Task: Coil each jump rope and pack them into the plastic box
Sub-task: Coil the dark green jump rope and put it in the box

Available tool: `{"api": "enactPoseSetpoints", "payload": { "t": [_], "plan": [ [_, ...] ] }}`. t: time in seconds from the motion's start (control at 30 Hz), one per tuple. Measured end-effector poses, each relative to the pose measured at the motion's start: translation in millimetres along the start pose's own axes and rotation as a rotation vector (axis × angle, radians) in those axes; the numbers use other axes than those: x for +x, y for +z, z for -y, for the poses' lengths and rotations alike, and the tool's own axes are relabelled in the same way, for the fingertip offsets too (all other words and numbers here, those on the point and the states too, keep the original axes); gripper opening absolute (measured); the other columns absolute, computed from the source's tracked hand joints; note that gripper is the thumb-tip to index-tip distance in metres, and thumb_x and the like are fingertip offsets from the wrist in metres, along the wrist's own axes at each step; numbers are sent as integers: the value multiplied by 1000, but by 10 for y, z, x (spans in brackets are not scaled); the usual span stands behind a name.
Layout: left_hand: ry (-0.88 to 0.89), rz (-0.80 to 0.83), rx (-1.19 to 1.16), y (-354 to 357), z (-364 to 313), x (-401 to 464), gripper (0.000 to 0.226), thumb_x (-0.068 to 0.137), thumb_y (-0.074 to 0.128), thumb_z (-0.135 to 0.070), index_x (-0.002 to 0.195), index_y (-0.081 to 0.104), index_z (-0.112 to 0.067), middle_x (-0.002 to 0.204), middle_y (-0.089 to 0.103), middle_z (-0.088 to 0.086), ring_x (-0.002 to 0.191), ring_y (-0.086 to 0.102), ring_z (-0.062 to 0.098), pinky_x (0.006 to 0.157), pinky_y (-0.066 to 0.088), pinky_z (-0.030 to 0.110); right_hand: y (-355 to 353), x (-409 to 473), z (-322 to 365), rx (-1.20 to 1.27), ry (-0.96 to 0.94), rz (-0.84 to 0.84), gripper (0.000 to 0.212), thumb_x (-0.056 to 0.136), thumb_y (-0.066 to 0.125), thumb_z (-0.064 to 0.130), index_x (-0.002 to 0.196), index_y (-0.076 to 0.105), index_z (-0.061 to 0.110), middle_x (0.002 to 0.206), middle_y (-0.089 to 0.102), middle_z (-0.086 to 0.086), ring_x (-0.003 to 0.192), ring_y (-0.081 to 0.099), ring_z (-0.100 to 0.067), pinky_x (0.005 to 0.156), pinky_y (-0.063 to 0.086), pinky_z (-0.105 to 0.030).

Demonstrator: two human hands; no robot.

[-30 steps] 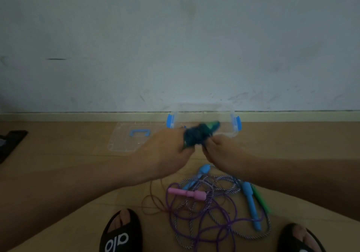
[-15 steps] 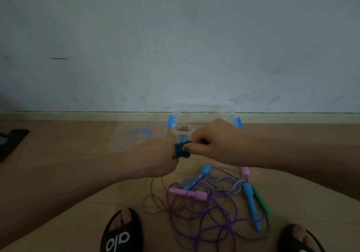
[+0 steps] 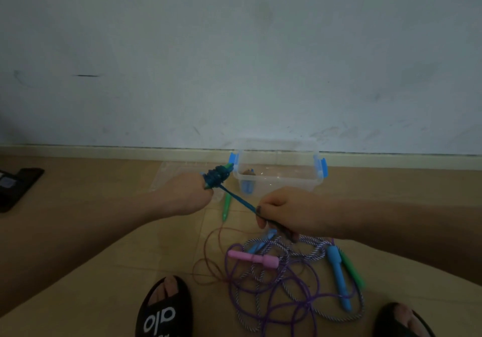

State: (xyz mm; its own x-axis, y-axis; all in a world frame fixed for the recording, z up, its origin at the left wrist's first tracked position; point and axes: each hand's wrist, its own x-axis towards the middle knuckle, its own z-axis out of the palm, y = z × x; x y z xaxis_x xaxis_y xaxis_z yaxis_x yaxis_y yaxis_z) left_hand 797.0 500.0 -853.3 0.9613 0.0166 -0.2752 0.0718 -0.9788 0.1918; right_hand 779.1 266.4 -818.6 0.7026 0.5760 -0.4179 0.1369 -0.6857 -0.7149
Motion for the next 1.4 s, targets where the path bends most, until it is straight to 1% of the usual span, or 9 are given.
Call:
{"api": "enactPoseSetpoints", "payload": {
  "t": [0.2,0.47,0.6,0.77,0.87,1.03,1.17,1.27,1.4],
  "plan": [
    [-45,-18,72,34,23,85,23,93,46,-24,70,46,-21,69,48,-2,63,47,14,51,33,25,-17,-28,24,-102,-33,18,30,96,49,28,71,65,26,69,57,4,59,50,-9,63,43,-27],
    [-69,-72,162,-126,50,91,23,95,44,-20,72,47,-15,70,49,1,61,45,16,53,33,27,-74,32,-190,218,186,-80,21,88,54,11,89,74,14,69,62,-3,48,42,-12,42,32,-19],
    [-43,-71,215,-84,43,114,21,93,42,-22,74,48,-17,78,58,6,68,50,21,64,39,29,-80,-98,-56,-167,26,-11,18,93,56,36,86,67,23,62,65,7,49,49,-1,46,37,-14],
    [39,-131,332,21,30,94,23,93,43,-27,72,49,-22,79,63,1,59,48,14,58,41,25,-67,-213,259,-547,-362,-226,34,96,48,35,66,47,21,57,48,2,57,48,-12,53,34,-25],
    [134,-105,420,84,-155,-54,21,96,43,-28,96,61,-20,79,59,-5,63,48,12,56,37,23,-238,-129,401,-510,-480,-400,39,94,50,30,57,38,24,50,41,4,54,45,-11,52,33,-27],
    [318,-88,421,27,-536,-324,22,100,42,-32,111,57,-19,98,65,0,75,56,15,63,38,26,-553,39,292,-294,-361,-504,34,96,53,35,70,61,14,54,49,5,49,45,-4,47,32,-14],
    [464,-174,303,-154,-762,-476,22,98,43,-39,109,53,-22,95,65,-2,70,56,16,60,38,26,-693,195,84,-192,-268,-445,38,96,53,40,73,65,12,56,49,2,48,40,-4,48,32,-14],
    [501,-284,238,-307,-852,-538,21,96,43,-43,106,50,-26,95,65,-4,82,64,20,57,34,27,-630,253,-159,37,-177,-315,42,94,55,42,68,61,10,66,53,-6,61,45,-14,61,37,-28],
    [487,-265,44,-297,-746,-569,19,95,49,-36,80,38,-38,80,64,-5,72,61,16,51,33,25,-421,266,-359,152,-72,-249,40,91,53,47,67,63,17,59,50,4,60,41,-12,66,36,-33]
  ]
}}
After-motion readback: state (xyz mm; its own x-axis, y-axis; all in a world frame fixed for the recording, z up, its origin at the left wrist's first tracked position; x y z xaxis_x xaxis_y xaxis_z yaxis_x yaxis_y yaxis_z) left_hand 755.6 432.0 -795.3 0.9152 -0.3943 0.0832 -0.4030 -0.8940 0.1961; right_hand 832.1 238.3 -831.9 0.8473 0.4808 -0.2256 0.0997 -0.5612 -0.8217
